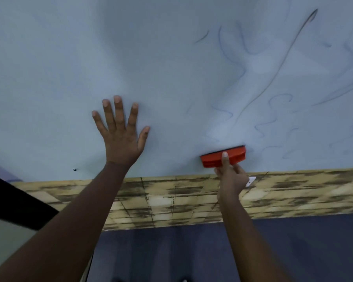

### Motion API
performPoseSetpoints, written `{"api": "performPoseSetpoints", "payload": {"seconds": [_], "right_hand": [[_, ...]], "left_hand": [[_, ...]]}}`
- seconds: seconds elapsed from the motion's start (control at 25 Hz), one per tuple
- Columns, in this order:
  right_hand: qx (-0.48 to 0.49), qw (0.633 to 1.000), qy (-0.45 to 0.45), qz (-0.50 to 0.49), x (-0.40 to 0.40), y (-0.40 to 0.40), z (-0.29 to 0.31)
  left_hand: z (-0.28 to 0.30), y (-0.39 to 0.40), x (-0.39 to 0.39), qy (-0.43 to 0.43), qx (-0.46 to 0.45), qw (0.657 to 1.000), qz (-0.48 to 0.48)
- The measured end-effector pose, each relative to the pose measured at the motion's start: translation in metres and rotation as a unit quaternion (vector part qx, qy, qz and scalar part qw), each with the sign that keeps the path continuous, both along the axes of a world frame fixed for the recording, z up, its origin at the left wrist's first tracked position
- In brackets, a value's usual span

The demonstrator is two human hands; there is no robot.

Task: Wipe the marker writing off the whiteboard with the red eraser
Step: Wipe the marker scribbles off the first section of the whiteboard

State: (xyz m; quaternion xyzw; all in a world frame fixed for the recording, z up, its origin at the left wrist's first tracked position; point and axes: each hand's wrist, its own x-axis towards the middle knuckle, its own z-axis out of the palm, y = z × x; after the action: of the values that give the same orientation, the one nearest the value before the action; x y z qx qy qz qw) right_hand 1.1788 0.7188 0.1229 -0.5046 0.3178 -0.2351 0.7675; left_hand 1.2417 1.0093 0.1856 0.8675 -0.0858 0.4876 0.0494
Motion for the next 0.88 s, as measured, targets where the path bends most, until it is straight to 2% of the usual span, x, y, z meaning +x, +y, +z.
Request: {"api": "performPoseSetpoints", "payload": {"seconds": [0.08, 0.2, 0.32, 0.48, 0.64, 0.76, 0.88], "right_hand": [[-0.107, 0.994, -0.027, -0.003, 0.005, 0.009, 0.029], [-0.237, 0.971, -0.019, -0.004, 0.001, 0.054, 0.055], [-0.304, 0.952, -0.027, 0.015, -0.006, 0.096, 0.057], [-0.305, 0.952, -0.019, 0.014, -0.007, 0.094, 0.059], [-0.252, 0.966, -0.019, -0.060, -0.003, 0.069, 0.068], [-0.226, 0.968, -0.010, -0.104, 0.001, 0.054, 0.058], [-0.244, 0.965, -0.022, -0.097, -0.004, 0.068, 0.051]], "left_hand": [[-0.002, -0.005, -0.001, 0.004, -0.014, 1.000, -0.008], [-0.005, -0.016, -0.002, -0.003, -0.054, 0.998, -0.025], [-0.006, -0.018, -0.005, -0.003, -0.062, 0.997, -0.042], [-0.019, -0.002, 0.000, -0.016, -0.020, 0.998, -0.054], [-0.030, 0.012, 0.009, -0.068, 0.030, 0.996, -0.053], [-0.033, 0.010, 0.013, -0.084, 0.030, 0.994, -0.067], [-0.034, 0.009, 0.016, -0.095, 0.037, 0.993, -0.064]]}}
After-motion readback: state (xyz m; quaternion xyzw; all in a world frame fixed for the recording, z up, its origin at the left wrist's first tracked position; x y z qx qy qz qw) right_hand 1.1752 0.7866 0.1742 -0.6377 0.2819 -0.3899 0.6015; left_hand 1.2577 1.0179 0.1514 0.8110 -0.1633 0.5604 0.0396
